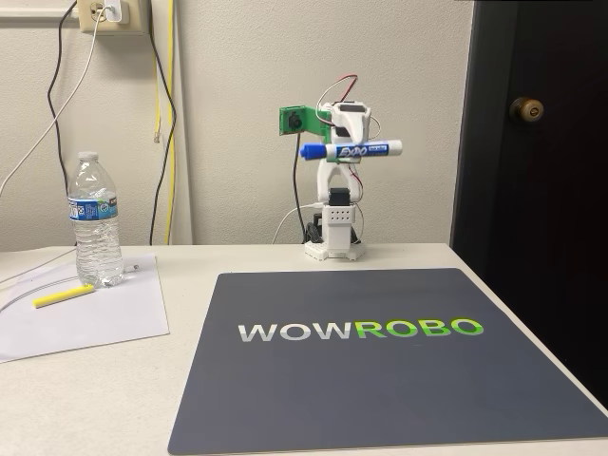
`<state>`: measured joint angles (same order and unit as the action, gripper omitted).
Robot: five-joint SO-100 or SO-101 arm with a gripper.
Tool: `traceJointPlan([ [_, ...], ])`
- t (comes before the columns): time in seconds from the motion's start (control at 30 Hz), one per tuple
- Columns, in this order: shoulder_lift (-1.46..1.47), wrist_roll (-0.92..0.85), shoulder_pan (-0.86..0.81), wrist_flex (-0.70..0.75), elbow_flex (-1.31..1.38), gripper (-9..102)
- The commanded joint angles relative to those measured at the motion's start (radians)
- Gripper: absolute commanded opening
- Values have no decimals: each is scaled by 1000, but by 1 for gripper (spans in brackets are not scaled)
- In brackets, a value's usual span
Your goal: Pick up the blue marker.
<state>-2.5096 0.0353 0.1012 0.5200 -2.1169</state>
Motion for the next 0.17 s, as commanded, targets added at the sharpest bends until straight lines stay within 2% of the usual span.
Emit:
traceJointPlan([
  [0.0,-32,8,2,-2,8,6],
  [0.13,-41,20,-3,3,8,6],
])
